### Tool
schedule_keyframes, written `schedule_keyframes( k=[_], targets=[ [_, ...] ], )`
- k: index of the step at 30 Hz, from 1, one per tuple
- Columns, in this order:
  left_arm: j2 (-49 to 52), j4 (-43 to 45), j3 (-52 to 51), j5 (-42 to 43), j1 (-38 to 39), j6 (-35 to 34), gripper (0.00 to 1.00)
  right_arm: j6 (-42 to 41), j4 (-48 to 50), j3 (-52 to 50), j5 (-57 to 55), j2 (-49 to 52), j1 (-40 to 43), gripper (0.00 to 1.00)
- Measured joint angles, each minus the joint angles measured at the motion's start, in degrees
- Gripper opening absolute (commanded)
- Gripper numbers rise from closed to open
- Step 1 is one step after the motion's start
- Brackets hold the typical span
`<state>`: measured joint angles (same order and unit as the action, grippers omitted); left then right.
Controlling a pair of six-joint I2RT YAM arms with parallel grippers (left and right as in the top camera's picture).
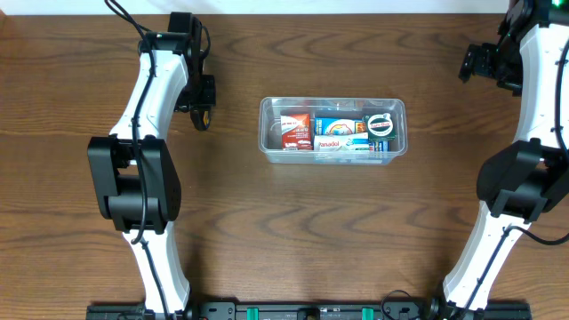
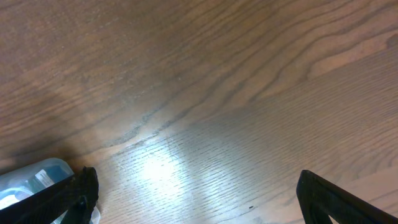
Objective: Pack container
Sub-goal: 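Lower the left gripper over the white-capped bottle and grasp it, then lift the bottle and carry it right over the container's left end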
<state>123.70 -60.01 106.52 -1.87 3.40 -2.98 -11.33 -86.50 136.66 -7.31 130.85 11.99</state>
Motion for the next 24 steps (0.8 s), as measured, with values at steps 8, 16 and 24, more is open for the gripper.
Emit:
schedule_keyframes(
  k=[8,16,24],
  targets=[
    [0.0,0.0,0.0,0.1,0.0,-0.1,0.19,0.0,0.0,0.0,0.0,0.0,0.0,0.99],
    [-0.2,0.0,0.0,0.2,0.0,0.0,0.13,0.0,0.0,0.0,0.0,0.0,0.0,0.99],
    [-4.8,-2.6,-0.2,0.2,0.0,-0.2,0.13,0.0,0.0,0.0,0.0,0.0,0.0,0.99]
  ],
)
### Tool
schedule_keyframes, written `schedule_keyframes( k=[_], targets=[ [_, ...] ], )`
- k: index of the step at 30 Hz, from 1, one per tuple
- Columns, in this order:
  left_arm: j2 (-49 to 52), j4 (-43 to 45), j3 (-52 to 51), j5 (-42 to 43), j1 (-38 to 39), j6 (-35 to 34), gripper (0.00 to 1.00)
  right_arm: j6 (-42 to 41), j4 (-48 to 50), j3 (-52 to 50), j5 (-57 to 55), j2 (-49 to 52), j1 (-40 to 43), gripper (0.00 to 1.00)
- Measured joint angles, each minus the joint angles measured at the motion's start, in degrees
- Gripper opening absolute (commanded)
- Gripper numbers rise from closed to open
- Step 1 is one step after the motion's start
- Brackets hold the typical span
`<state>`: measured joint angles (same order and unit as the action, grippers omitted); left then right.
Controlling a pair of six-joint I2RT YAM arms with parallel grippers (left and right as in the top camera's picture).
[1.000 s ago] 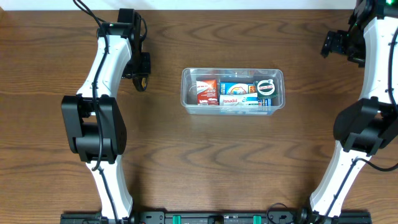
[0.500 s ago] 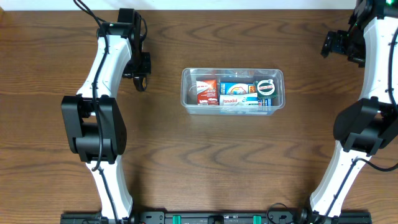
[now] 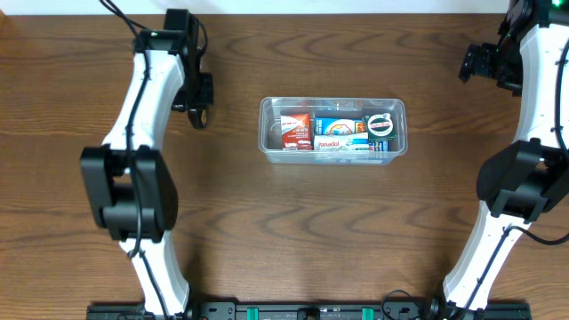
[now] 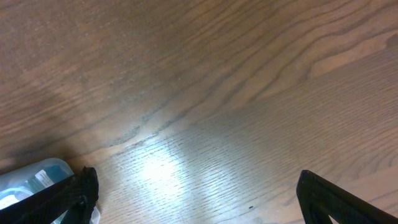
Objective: Pack container
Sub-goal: 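Lift the bottle and carry it right over the container's left end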
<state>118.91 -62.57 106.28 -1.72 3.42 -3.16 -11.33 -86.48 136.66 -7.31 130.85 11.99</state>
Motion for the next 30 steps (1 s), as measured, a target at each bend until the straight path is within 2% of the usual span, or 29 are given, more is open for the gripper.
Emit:
schedule_keyframes(
  k=[7,13,21,30],
  targets=[
    [-11.9,-0.4,0.0,0.0,0.2,-1.6,0.12,0.0,0.0,0.0,0.0,0.0,0.0,0.99],
    [-19.3,-0.5,0.0,0.0,3.1,-8.3,0.12,0.0,0.0,0.0,0.0,0.0,0.0,0.99],
    [-21.0,-0.5,0.0,1.1,12.3,-15.9,0.12,0.0,0.0,0.0,0.0,0.0,0.0,0.99],
    [-20.9,-1.6,0.0,2.5,22.3,-21.6,0.12,0.0,0.0,0.0,0.0,0.0,0.0,0.99]
  ],
)
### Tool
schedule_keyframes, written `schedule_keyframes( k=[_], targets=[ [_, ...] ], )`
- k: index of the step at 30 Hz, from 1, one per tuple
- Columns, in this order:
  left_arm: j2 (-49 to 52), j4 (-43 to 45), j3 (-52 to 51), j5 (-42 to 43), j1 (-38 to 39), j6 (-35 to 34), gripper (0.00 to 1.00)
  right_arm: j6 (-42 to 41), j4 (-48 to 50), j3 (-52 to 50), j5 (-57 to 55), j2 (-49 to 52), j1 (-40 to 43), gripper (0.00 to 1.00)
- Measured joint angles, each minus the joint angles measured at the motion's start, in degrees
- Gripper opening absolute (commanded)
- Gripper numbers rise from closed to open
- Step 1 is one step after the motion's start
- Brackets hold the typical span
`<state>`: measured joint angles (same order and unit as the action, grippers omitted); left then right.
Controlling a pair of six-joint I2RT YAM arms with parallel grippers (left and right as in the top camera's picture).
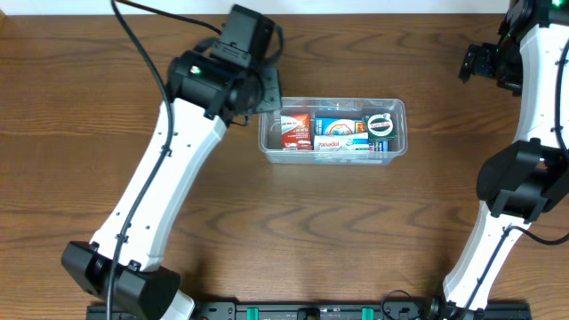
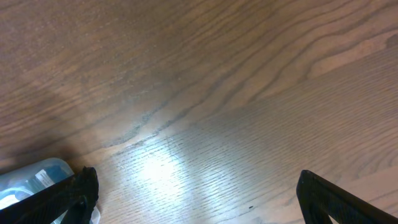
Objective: Pack container
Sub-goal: 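Lift the bottle and carry it right over the container's left end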
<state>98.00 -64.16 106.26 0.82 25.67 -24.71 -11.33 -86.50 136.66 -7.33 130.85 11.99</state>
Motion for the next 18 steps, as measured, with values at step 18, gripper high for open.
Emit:
schedule_keyframes(
  k=[18],
  targets=[
    [9.7,-4.6,0.0,-1.5,1.6,-5.3,0.12,0.0,0.0,0.0,0.0,0.0,0.0,0.99]
  ],
)
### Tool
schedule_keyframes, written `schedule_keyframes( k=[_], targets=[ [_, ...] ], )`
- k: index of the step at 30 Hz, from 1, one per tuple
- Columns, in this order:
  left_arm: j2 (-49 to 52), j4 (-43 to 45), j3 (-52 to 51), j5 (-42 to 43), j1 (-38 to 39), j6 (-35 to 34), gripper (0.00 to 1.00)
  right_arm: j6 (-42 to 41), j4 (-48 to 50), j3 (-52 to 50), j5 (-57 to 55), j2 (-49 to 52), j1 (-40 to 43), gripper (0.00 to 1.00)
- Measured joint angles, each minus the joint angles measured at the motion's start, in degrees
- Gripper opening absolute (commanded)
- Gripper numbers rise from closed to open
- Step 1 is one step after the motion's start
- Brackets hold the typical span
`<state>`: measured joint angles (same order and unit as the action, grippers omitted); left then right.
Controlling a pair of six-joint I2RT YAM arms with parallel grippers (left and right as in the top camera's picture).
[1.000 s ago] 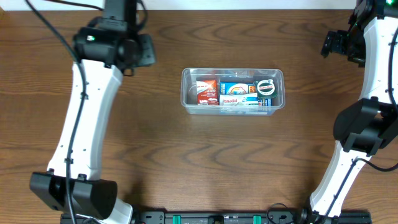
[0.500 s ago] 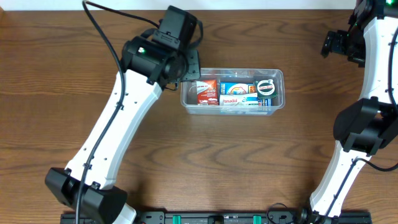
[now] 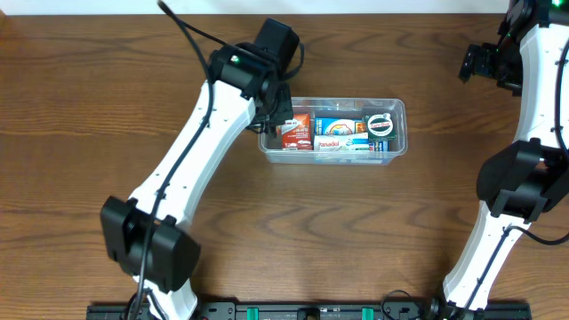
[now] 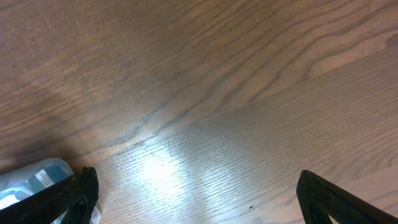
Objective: Pack container
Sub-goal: 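Lift the bottle and carry it right over the container's left end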
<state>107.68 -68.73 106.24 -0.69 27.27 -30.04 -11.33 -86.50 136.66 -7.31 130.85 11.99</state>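
Note:
A clear plastic container [image 3: 396, 110] sits mid-table. Inside it lie a red box [image 3: 296, 132], a blue box [image 3: 339, 125], a white Panadol box [image 3: 330, 142] and a round green tin [image 3: 381, 124]. My left gripper [image 3: 272, 118] hangs over the container's left end, beside the red box; its jaws are hidden under the wrist. My right gripper [image 3: 484, 62] is at the far right back, well away from the container. In the right wrist view it [image 4: 196, 182] stands open over bare wood, with a corner of the container [image 4: 34, 176] at the lower left.
The brown wooden table [image 3: 311, 222] carries nothing else. The left arm [image 3: 191, 151] slants across the table from front left to the container. The right arm's links [image 3: 524, 169] stand along the right edge.
My left gripper has moved right, from just outside the container's back left corner to over its left end. The right arm and the container's contents are unchanged.
My left gripper first hung well left of the container near the table's back, and stayed about there a moment later. Then the arm had stretched across to the container's back left corner, and now reaches over its left end. The right gripper stayed open throughout.

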Motion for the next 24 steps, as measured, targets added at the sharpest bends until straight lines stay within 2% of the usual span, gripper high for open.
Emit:
schedule_keyframes(
  k=[24],
  targets=[
    [9.3,6.4,0.0,-3.7,0.0,1.6,0.12,0.0,0.0,0.0,0.0,0.0,0.0,0.99]
  ],
)
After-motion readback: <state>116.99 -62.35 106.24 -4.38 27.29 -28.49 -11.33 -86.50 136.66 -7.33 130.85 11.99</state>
